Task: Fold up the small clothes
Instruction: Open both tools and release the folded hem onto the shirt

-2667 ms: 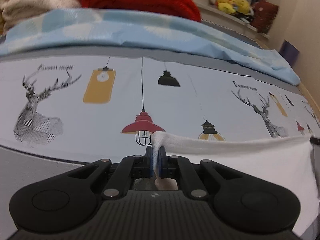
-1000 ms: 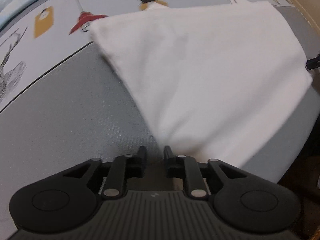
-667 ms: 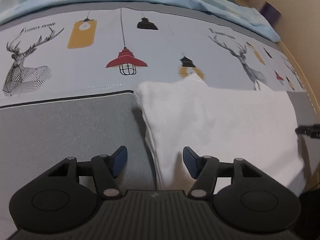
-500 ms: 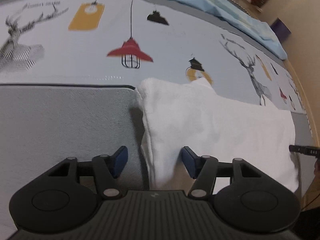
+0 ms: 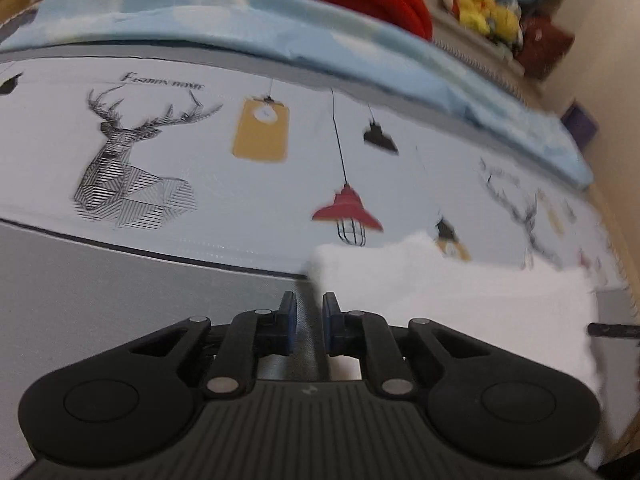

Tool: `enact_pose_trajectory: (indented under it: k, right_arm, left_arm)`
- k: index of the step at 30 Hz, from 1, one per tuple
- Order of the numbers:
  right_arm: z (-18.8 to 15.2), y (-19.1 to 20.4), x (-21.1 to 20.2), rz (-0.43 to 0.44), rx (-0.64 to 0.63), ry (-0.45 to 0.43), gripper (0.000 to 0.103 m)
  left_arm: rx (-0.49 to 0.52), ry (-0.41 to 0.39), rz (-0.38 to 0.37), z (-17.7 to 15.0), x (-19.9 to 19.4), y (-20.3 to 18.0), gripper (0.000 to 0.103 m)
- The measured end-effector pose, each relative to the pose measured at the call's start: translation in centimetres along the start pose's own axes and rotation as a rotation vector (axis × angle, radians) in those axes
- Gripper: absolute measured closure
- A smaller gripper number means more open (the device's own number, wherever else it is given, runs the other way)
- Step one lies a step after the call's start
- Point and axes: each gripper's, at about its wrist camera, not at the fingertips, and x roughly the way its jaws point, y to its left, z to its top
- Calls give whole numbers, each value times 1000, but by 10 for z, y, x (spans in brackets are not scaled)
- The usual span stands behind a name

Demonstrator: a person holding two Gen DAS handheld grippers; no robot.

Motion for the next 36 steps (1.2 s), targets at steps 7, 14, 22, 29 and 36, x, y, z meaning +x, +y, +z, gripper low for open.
enact_pose_trajectory:
  k: [7, 14, 22, 29, 36]
  right_arm:
    - [-15, 15, -13, 71, -135, 122, 69]
    - [-41, 5, 1, -15, -213, 266, 55]
    - [-40, -10, -20, -21, -199, 262, 56]
    - [-23, -41, -53, -5, -51, 130, 56]
    - [-27, -59, -62, -24, -42, 102, 56]
  left_arm:
    - [25, 199, -152, -34, -4, 7, 62]
    - [-9, 358, -181, -63, 29, -1, 59]
    - [-41, 361, -119, -58, 44, -6, 60]
    - [-21, 370, -74, -53, 42, -22, 84]
    - [46, 372, -15, -50, 40, -41, 86]
